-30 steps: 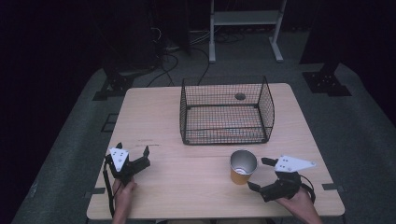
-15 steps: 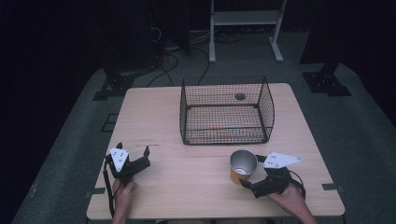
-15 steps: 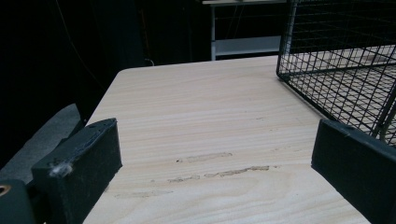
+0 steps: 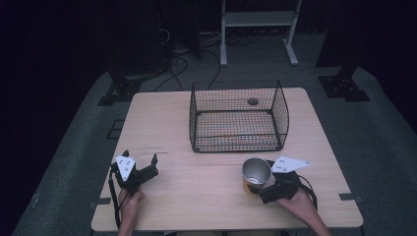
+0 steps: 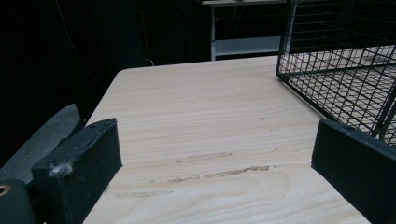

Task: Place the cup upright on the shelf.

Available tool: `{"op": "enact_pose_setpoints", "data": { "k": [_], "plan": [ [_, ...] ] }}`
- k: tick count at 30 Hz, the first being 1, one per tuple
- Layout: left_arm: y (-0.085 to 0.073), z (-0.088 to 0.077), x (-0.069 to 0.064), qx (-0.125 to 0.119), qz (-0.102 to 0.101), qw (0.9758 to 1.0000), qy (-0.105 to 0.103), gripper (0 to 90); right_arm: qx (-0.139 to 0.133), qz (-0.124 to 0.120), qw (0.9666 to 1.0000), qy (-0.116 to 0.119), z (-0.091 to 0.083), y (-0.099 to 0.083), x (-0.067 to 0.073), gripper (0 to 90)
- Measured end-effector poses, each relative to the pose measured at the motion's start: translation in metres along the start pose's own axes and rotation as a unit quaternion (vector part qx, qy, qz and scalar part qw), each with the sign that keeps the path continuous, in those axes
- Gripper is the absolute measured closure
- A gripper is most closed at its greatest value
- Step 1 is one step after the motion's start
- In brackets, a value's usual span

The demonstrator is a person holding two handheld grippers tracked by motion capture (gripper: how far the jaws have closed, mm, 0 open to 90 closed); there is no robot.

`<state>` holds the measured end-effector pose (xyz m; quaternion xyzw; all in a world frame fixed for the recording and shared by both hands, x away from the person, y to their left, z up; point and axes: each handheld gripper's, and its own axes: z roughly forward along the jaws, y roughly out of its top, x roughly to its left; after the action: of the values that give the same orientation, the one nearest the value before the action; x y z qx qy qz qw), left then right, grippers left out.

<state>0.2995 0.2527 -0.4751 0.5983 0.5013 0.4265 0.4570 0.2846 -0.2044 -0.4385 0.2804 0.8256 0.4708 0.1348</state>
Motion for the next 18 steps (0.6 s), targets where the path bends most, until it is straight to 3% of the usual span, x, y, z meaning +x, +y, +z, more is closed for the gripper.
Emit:
{"op": "enact_pose_setpoints", "data": {
  "k": [6, 7, 10, 18],
  "plan": [
    [0.0000, 0.0000, -0.0001, -0.001, 0.000, 1.0000, 0.000, 0.8, 0.003, 0.002, 1.0000, -0.003, 0.0026, 0.0029, 0.0001, 0.0],
    [0.0000, -0.0001, 0.0001, 0.000, 0.000, 1.0000, 0.000, 0.8, 0.000, 0.003, 1.0000, -0.002, 0.0028, 0.0039, -0.0005, 7.8],
    [0.0000, -0.0001, 0.0005, 0.000, -0.002, 1.0000, -0.001, 0.8, -0.003, 0.003, 1.0000, 0.008, 0.0030, 0.0043, -0.0010, 12.1],
    [0.0000, -0.0001, 0.0008, -0.001, -0.003, 1.0000, -0.001, 0.8, 0.002, 0.003, 1.0000, 0.005, 0.0023, 0.0054, -0.0018, 12.6]
  ]
}}
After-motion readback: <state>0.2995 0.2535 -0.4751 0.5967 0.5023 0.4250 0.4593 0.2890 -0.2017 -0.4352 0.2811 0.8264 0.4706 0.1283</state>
